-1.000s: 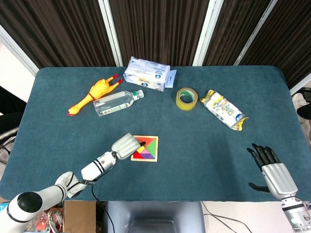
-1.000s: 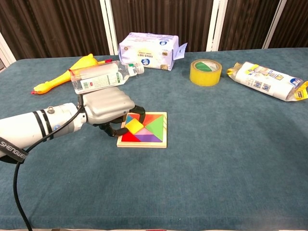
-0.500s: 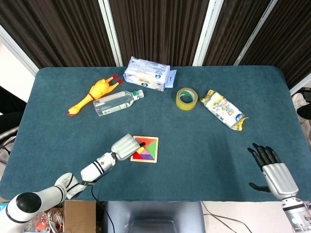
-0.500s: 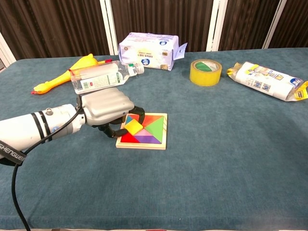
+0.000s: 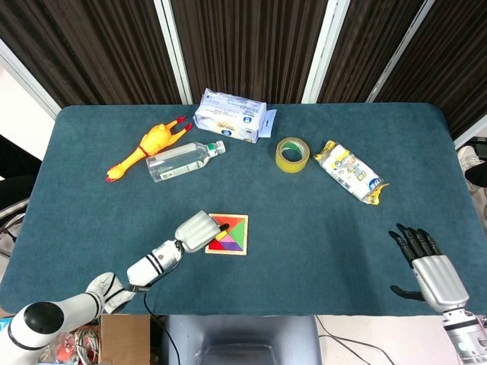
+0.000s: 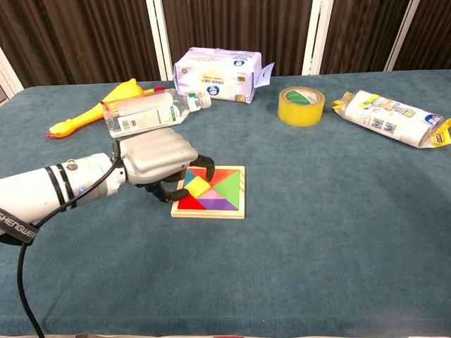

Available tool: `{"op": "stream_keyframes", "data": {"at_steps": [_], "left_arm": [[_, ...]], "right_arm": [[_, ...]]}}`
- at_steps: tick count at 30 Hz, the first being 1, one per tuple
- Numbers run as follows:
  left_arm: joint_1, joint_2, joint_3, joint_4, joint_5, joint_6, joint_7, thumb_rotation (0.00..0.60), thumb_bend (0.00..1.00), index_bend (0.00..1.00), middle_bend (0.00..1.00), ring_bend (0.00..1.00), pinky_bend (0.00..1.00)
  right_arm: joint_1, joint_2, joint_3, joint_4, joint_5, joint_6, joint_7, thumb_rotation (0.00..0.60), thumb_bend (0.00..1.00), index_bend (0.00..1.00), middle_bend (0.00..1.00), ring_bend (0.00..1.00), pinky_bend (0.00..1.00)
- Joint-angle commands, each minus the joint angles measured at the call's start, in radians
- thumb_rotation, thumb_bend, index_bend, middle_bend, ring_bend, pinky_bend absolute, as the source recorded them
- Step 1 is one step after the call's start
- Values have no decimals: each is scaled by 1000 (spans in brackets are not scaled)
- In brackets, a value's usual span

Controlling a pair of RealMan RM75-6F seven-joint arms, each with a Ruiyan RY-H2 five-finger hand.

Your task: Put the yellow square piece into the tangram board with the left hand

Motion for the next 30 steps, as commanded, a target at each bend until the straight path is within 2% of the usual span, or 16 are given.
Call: {"op": "stream_keyframes", "data": {"at_steps": [1, 7, 16, 30], "left_arm": [[-1, 0, -2, 0, -2, -3, 1, 600, 388, 345, 1000, 1000, 1000], [-3, 15, -10, -23, 0, 12, 1, 600, 388, 343, 1000, 1000, 1000], [15, 62, -21, -123, -24, 15, 37, 600, 380, 343, 1000, 1000, 1000], [25, 19, -46, -89, -88, -50, 97, 600, 378, 253, 1000, 1000, 1000]], "right_arm": [[-1, 0, 0, 1, -1, 1, 2, 600, 149, 0, 0, 0, 0], [0, -1, 0, 2, -3, 0, 2, 600, 149, 0, 0, 0, 0], [-2, -1, -7, -2, -20, 8, 0, 600, 150, 0, 0, 0, 0], [-1, 7, -4, 0, -14, 6, 17, 600, 149, 0, 0, 0, 0]]}}
